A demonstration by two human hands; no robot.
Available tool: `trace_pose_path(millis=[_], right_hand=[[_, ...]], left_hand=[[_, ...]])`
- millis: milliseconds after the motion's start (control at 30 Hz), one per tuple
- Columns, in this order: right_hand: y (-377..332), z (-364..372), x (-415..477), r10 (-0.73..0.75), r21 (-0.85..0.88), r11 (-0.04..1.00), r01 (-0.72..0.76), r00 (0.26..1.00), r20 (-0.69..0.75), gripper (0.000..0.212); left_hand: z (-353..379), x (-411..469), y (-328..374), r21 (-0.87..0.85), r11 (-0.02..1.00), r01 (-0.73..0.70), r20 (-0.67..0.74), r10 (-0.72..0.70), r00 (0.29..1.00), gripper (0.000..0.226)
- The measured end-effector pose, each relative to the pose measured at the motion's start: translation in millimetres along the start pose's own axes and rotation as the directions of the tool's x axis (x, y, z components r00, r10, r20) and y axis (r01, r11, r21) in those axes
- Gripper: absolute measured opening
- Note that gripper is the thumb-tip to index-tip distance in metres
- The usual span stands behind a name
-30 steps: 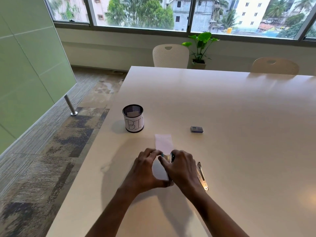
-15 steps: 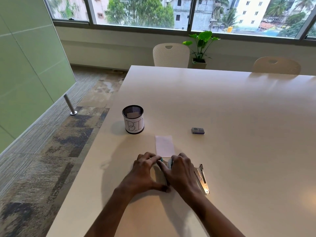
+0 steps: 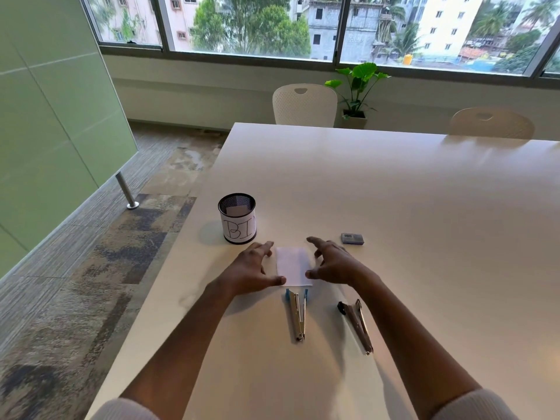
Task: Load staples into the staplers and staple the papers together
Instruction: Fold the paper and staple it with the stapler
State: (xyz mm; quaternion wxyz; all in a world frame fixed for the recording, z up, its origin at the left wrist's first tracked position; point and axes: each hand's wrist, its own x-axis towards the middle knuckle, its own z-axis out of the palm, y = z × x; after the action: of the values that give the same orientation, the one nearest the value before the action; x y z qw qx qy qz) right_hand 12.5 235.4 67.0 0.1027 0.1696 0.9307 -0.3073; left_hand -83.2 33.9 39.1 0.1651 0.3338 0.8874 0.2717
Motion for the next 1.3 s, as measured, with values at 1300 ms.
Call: trace_pose_path(millis=[1300], right_hand=[[18.0, 13.2, -10.6, -0.064, 0.512, 0.839, 0.185, 0.967, -0.246, 0.056]], left_hand=[[10.1, -1.9, 17.8, -0.539, 0.842, 0.031, -0.196, -0.162, 0.967, 0.061]])
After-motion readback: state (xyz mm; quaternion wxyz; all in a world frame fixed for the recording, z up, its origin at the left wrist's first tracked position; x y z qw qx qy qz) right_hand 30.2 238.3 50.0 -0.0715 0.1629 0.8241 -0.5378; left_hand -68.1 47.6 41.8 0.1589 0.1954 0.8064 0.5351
